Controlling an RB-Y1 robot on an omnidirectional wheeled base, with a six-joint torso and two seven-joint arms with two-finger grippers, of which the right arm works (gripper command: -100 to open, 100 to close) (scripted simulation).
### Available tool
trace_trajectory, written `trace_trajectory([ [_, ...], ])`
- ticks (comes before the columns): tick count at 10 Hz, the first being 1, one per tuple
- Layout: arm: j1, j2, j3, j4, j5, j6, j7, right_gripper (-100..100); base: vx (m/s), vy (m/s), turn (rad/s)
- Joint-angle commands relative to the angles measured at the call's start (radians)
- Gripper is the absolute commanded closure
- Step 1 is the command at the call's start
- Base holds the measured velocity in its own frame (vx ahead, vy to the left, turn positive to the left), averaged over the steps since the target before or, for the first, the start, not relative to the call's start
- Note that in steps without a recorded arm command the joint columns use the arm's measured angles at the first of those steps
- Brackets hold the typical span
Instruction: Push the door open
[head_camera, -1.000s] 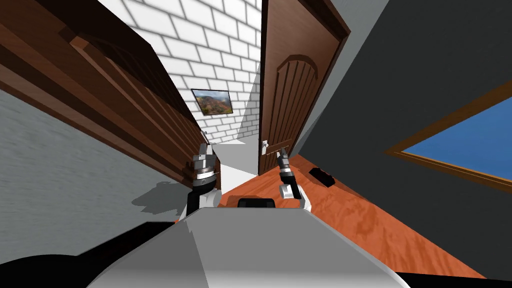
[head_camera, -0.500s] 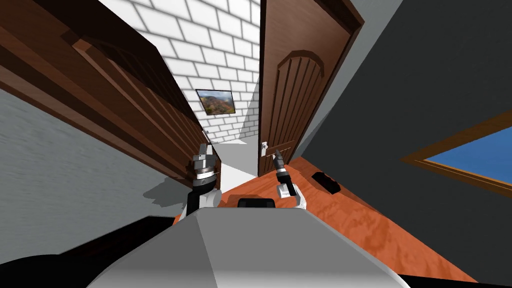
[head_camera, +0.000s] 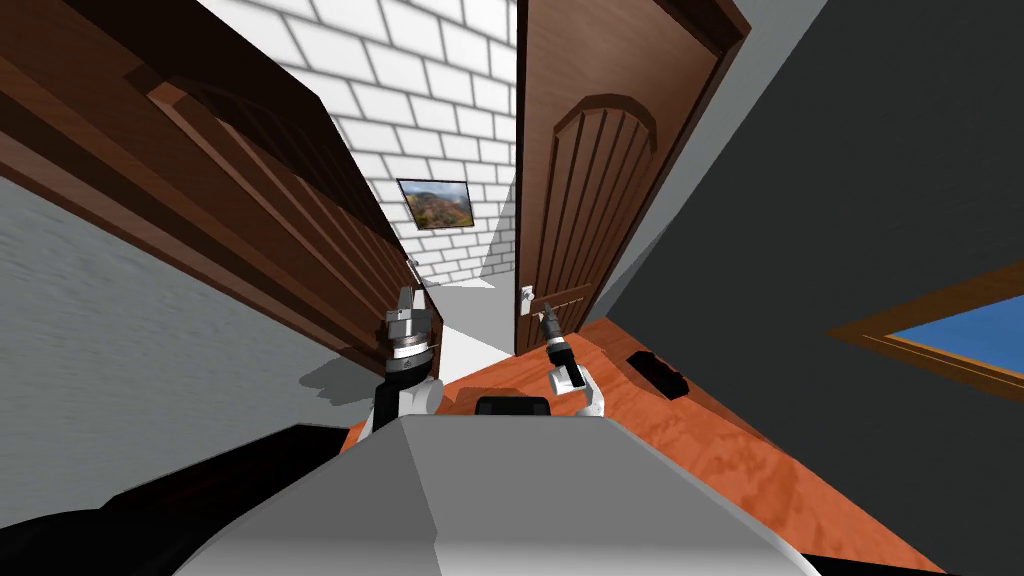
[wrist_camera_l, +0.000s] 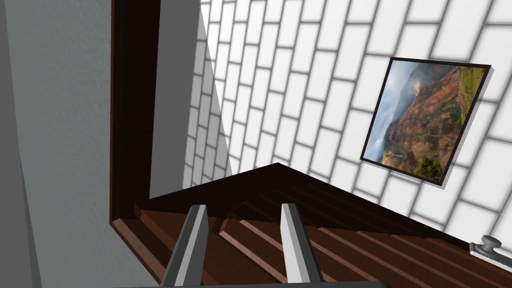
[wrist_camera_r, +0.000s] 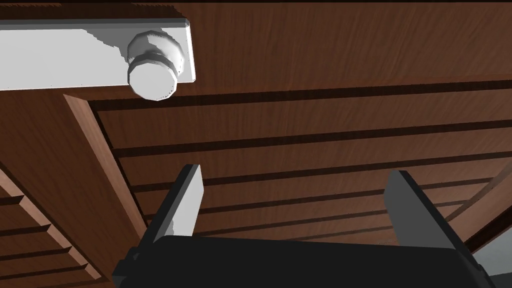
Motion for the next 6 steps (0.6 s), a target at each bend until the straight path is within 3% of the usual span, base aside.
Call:
trace_trajectory([
  [1,-0.019,-0.002,0.011,0.042,0.000,0.010,-0.009,-100,0.050,-0.116,0.107],
  [4,-0.066,0.000,0.043,0.141,0.004,0.045,-0.026,-100,0.058,-0.171,0.135],
  [6,-0.082,0.001,0.054,0.174,0.005,0.056,-0.032,-100,0.055,-0.142,0.080],
])
